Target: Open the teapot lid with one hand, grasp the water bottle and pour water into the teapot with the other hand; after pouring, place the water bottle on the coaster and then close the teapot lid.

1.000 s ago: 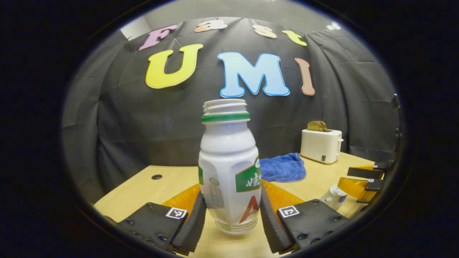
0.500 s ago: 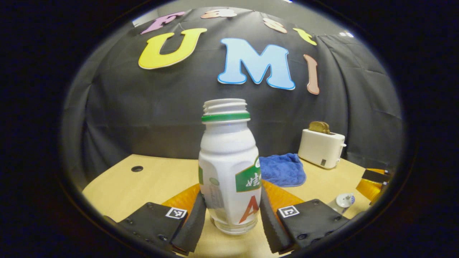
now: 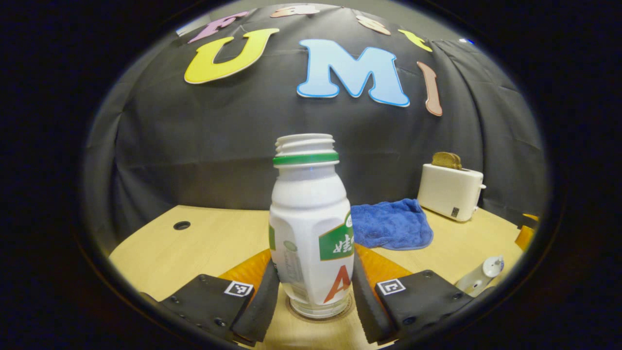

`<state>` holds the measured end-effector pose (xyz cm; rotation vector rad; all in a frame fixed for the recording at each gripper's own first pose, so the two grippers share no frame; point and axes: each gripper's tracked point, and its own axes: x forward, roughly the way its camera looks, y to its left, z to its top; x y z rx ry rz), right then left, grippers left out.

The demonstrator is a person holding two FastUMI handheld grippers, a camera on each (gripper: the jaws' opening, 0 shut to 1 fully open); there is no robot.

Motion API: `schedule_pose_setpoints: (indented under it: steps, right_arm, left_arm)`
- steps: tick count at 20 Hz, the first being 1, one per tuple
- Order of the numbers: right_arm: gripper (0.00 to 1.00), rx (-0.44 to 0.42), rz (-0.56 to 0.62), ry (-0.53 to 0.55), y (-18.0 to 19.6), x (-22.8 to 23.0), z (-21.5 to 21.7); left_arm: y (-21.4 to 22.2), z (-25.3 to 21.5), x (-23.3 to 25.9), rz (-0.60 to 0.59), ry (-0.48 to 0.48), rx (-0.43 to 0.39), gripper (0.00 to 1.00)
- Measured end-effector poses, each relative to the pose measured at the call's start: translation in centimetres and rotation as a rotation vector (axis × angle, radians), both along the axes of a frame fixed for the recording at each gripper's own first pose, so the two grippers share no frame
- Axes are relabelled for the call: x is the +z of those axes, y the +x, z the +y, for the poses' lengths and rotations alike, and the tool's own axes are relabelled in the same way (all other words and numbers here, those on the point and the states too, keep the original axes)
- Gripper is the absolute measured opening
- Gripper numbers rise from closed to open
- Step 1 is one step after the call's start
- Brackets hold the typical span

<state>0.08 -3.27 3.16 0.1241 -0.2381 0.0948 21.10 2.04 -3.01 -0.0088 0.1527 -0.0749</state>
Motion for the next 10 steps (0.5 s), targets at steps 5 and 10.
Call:
schedule_pose_setpoints:
  steps: [5, 10]
  right_arm:
    - [0.76, -0.005, 0.003, 0.009, 0.0, 0.0, -0.3]
    - [0.76, -0.005, 0.008, 0.012, 0.0, -0.1, -0.3]
  left_arm:
    - [0.7, -0.1, -0.9, 0.015, 0.036, 0.0, 0.78]
    - [0.7, -0.1, -1.2, 0.021, 0.036, 0.0, 0.81]
